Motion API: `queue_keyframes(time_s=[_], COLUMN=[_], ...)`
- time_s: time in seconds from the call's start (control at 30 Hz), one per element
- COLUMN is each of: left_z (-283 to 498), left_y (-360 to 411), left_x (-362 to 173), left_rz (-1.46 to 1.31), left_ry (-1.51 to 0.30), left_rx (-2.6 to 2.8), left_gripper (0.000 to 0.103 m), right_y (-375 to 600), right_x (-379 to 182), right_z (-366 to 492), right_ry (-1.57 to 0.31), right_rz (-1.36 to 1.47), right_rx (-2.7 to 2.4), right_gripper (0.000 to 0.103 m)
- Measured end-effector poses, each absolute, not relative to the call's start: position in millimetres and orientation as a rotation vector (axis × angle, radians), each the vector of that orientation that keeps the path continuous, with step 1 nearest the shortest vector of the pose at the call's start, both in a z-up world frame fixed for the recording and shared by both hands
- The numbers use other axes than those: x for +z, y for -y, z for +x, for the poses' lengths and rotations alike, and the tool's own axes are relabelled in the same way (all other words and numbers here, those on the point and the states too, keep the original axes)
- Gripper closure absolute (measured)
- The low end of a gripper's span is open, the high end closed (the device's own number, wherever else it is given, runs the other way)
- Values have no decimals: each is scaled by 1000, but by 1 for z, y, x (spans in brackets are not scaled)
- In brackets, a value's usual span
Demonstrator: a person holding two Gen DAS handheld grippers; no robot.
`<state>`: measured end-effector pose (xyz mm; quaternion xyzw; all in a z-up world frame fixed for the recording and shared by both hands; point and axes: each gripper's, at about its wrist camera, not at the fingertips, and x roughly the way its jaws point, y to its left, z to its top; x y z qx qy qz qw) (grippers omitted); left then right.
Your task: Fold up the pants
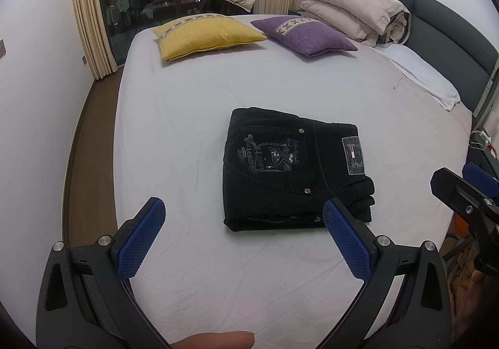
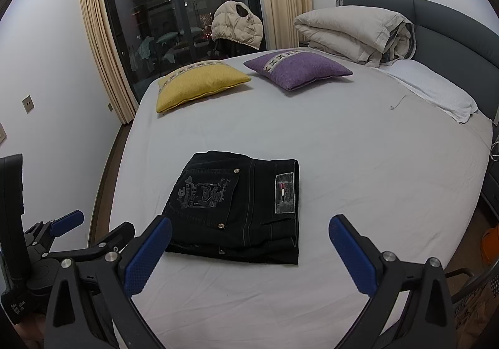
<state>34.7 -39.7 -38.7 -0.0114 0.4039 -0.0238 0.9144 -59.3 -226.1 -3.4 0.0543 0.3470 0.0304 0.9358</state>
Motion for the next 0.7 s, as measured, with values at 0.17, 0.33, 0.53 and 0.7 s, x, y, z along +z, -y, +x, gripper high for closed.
queue_keyframes(time_s=[0.17, 0.33, 0.53, 0.7], left_z=[36, 38, 40, 40], left_y=[39, 38, 35, 36], left_x=[-41, -42, -44, -44], left_rz=[-23, -26, -32, -24], left_ry=[-843, -853, -863, -848], left_rx=[-58, -61, -60, -60], left_gripper=[0, 0, 0, 0], right_y=[226, 228, 228, 230], right_x=[-5, -9, -12, -15], right_z=[-61, -62, -65, -67], right_ry=[-711, -716, -720, -725], right_rz=[111, 110, 111, 114], right_rx=[63, 67, 68, 70], right_gripper=[0, 0, 0, 0])
